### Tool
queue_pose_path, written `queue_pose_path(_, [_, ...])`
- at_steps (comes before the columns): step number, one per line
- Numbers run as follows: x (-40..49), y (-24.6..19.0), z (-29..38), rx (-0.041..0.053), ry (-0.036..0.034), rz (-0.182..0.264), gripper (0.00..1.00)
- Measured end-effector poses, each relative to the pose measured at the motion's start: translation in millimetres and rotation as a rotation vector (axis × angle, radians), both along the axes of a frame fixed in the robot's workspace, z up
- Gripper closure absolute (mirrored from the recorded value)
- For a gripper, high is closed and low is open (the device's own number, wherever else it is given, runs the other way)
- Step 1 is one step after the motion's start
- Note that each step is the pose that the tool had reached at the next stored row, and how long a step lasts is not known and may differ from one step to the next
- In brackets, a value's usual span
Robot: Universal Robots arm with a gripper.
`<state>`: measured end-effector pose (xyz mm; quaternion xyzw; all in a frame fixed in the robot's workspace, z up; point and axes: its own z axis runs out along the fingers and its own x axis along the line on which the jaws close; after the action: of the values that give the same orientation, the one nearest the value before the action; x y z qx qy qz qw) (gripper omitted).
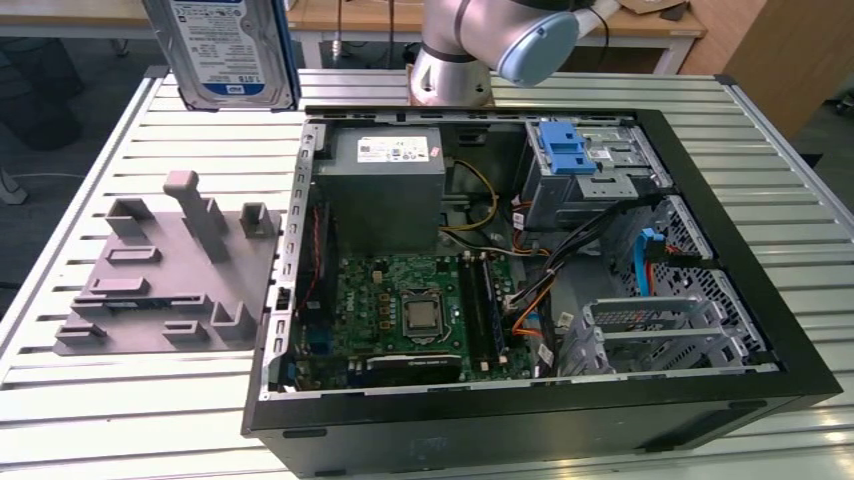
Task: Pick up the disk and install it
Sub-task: 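Pick up the disk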
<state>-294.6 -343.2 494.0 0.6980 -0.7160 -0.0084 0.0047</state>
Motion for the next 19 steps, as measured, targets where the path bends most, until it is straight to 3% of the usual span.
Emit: queue_pose_path(19, [17.0,0.0,0.0,0.0000,0.0000,0.000,0.64])
